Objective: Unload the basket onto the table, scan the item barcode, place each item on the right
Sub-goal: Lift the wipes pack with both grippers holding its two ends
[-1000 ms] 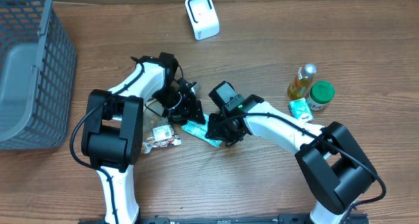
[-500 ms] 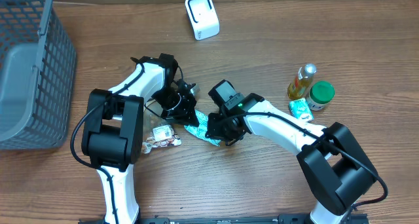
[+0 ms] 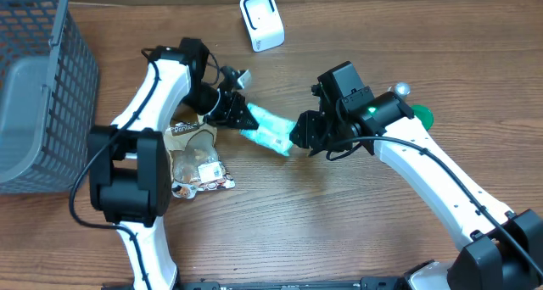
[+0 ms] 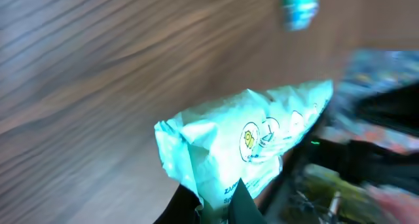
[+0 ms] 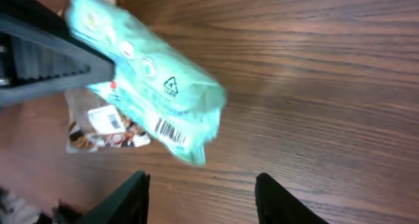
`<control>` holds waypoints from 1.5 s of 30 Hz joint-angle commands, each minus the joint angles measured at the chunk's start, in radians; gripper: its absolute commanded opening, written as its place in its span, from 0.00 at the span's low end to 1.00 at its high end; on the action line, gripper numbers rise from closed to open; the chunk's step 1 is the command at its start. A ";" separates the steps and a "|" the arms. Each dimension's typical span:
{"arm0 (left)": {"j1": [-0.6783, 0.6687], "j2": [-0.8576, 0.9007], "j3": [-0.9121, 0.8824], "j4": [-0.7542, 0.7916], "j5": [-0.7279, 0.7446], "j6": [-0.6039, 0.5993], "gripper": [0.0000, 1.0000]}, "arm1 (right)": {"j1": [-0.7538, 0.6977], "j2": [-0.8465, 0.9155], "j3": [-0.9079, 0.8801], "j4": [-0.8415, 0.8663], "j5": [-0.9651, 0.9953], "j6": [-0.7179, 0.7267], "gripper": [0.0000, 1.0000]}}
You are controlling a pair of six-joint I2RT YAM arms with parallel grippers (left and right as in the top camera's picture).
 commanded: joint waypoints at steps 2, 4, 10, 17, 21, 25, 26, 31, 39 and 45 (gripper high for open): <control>0.000 -0.071 0.097 -0.082 0.242 0.075 0.04 | -0.005 0.001 0.001 0.025 -0.094 -0.071 0.49; 0.000 -0.071 0.125 -0.151 0.256 0.079 0.04 | -0.027 0.001 0.001 0.077 -0.130 -0.124 0.49; -0.002 -0.071 0.125 -0.210 0.248 0.127 0.04 | -0.079 0.001 0.001 0.181 -0.367 -0.201 0.44; -0.001 -0.071 0.125 -0.210 0.248 0.131 0.04 | -0.123 0.001 0.001 0.184 -0.410 -0.204 0.24; -0.001 -0.071 0.125 -0.209 0.249 0.131 0.04 | -0.128 0.001 0.001 0.190 -0.411 -0.204 0.04; -0.001 -0.071 0.125 -0.210 0.219 0.130 0.30 | -0.128 0.001 0.002 0.254 -0.413 -0.202 0.04; -0.001 -0.071 0.125 -0.210 0.200 0.130 0.40 | -0.129 0.001 0.002 0.270 -0.420 -0.199 0.04; 0.000 -0.071 0.125 -0.213 0.193 0.146 0.81 | -0.153 0.001 0.002 0.323 -0.578 -0.196 0.04; 0.000 -0.071 0.125 -0.221 0.465 0.304 0.77 | -0.256 0.001 0.002 0.314 -0.856 -0.196 0.04; 0.011 -0.071 0.125 -0.191 0.571 0.322 0.70 | -0.245 0.001 0.001 0.257 -0.856 -0.201 0.04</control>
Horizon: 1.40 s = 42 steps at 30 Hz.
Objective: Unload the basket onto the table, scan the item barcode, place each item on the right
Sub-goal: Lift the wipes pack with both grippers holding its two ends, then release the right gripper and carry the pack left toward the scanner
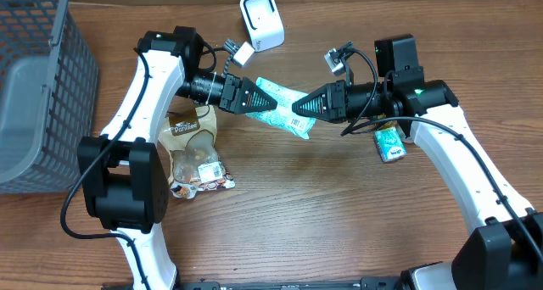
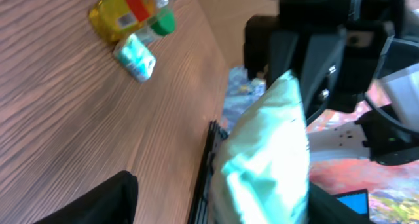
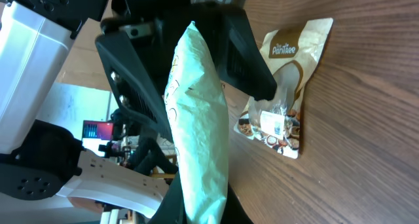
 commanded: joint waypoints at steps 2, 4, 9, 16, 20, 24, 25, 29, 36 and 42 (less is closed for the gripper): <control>0.010 -0.032 0.022 0.006 0.120 0.052 0.65 | 0.022 -0.001 0.006 0.003 -0.044 -0.005 0.04; 0.010 -0.032 0.022 0.005 0.124 0.052 0.61 | 0.027 -0.001 0.006 0.003 -0.027 -0.005 0.04; -0.002 -0.032 0.022 -0.025 0.130 0.052 0.42 | 0.048 -0.001 0.006 0.013 0.042 -0.001 0.04; -0.002 -0.032 0.022 -0.074 0.115 0.053 0.37 | 0.043 -0.001 0.006 0.085 0.074 0.000 0.04; -0.002 -0.032 0.022 -0.074 0.117 0.057 0.34 | 0.043 -0.001 0.006 0.087 0.174 0.045 0.04; -0.005 -0.032 0.022 -0.073 0.120 0.064 0.30 | 0.043 -0.001 0.006 0.091 0.173 0.045 0.04; -0.008 -0.032 0.022 -0.073 0.120 0.064 0.27 | 0.043 -0.001 0.006 0.094 0.173 0.045 0.04; -0.010 -0.032 0.022 -0.069 0.120 0.064 0.04 | 0.043 -0.001 0.006 0.097 0.172 0.045 0.17; 0.019 -0.032 0.022 -0.065 0.153 0.064 0.04 | 0.032 -0.001 0.006 0.086 -0.080 0.013 0.32; 0.023 -0.032 0.022 -0.048 0.169 0.064 0.04 | 0.034 -0.001 0.006 0.019 -0.075 -0.056 0.46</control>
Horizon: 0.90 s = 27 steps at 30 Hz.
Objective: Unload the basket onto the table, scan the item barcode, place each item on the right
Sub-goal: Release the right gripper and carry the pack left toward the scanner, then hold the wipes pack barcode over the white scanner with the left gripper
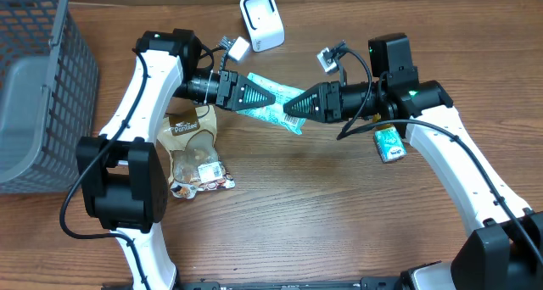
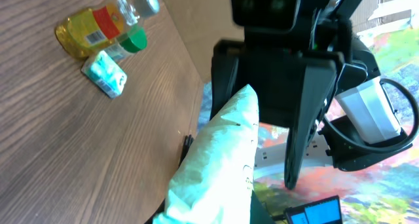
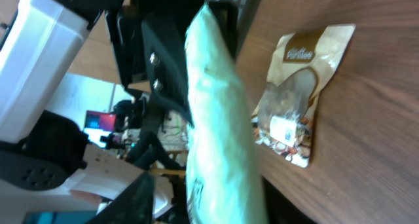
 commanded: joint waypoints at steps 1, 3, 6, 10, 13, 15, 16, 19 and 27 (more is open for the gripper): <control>0.011 -0.032 0.022 0.008 0.055 0.034 0.04 | 0.003 -0.001 0.006 -0.026 -0.045 -0.051 0.46; 0.011 -0.032 0.022 0.009 0.053 0.034 0.04 | 0.003 -0.001 0.006 -0.029 -0.044 -0.073 0.48; 0.011 -0.032 0.022 0.021 0.032 0.034 0.04 | -0.005 -0.001 0.006 -0.011 0.026 -0.079 0.60; 0.015 -0.032 0.022 0.098 -0.109 -0.085 0.04 | -0.005 -0.001 0.006 -0.019 0.224 -0.078 0.73; 0.044 -0.032 0.022 0.190 -0.209 -0.208 0.04 | -0.005 -0.001 0.006 -0.072 0.320 -0.079 0.84; 0.069 -0.032 0.022 0.302 -0.291 -0.293 0.07 | -0.005 -0.001 0.006 -0.124 0.348 -0.084 0.90; 0.078 -0.032 0.022 0.348 -0.346 -0.349 0.06 | -0.004 -0.001 0.006 -0.143 0.364 -0.084 0.93; 0.101 -0.032 0.022 0.474 -0.470 -0.527 0.04 | -0.003 -0.001 0.006 -0.234 0.492 -0.083 1.00; 0.116 -0.032 0.331 0.541 -0.894 -0.644 0.04 | -0.003 -0.001 0.006 -0.272 0.626 -0.082 1.00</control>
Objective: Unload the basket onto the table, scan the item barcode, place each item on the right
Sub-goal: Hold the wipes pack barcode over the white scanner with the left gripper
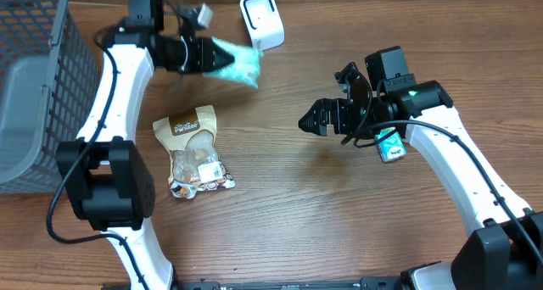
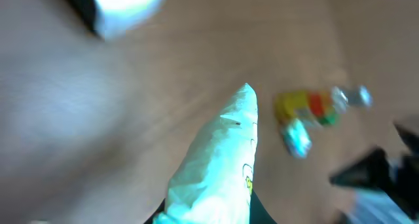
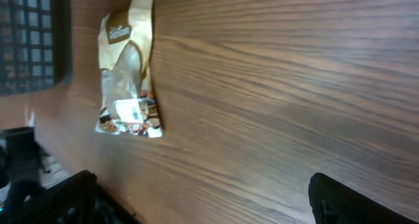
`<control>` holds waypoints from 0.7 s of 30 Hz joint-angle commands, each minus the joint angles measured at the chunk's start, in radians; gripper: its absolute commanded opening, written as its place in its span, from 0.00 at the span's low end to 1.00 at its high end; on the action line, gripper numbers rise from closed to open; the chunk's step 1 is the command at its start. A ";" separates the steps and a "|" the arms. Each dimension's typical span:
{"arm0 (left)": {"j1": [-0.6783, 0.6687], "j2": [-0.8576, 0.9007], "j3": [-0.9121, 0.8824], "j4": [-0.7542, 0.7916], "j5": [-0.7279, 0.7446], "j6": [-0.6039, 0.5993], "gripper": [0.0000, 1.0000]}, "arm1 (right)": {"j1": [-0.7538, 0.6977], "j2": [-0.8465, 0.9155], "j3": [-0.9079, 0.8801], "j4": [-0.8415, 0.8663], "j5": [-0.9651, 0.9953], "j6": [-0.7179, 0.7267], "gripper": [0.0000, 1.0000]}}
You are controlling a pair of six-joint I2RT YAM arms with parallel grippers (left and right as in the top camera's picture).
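My left gripper (image 1: 204, 54) is shut on one end of a mint-green packet (image 1: 235, 62), held in the air just left of the white barcode scanner (image 1: 261, 20). The left wrist view is blurred, with the mint-green packet (image 2: 219, 162) rising from my fingers and the white scanner (image 2: 124, 9) at the top. My right gripper (image 1: 312, 121) hangs open and empty over the middle of the table, its fingers (image 3: 353, 201) wide apart.
A brown snack pouch (image 1: 193, 150) lies flat left of centre, also in the right wrist view as the brown pouch (image 3: 126, 73). A grey mesh basket (image 1: 38, 86) stands at the far left. A small teal box (image 1: 389, 144) lies under my right forearm.
My right gripper has let go of the packet and drawn back to the right, now open. My left gripper has carried the packet up and left, beside the scanner.
First my left gripper held the packet low over the table with my right gripper open beside its far end. Then the packet hung between both grippers, the right one shut on it. Now only the left holds it, next to the scanner.
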 commanded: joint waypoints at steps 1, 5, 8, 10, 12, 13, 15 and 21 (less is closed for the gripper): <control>-0.007 -0.034 0.291 -0.058 -0.323 -0.060 0.04 | -0.002 -0.001 0.006 0.050 0.043 -0.008 1.00; -0.026 -0.034 0.556 -0.082 -0.585 -0.016 0.04 | -0.002 -0.001 0.006 0.096 0.043 -0.008 1.00; -0.067 -0.034 0.598 -0.016 -0.706 0.095 0.04 | -0.002 -0.001 0.006 0.095 0.043 -0.008 1.00; -0.115 -0.019 0.594 0.023 -0.779 0.177 0.04 | -0.002 -0.001 0.006 0.095 0.043 -0.008 1.00; -0.171 0.006 0.583 0.074 -0.842 0.238 0.04 | -0.002 -0.001 0.006 0.095 0.043 -0.008 1.00; -0.201 0.024 0.578 0.109 -0.893 0.269 0.04 | -0.002 -0.001 0.006 0.095 0.043 -0.008 1.00; -0.247 0.068 0.578 0.182 -0.998 0.336 0.04 | -0.002 -0.001 0.006 0.095 0.043 -0.008 1.00; -0.355 0.296 0.578 0.406 -1.263 0.687 0.04 | -0.002 -0.001 0.006 0.095 0.043 -0.008 1.00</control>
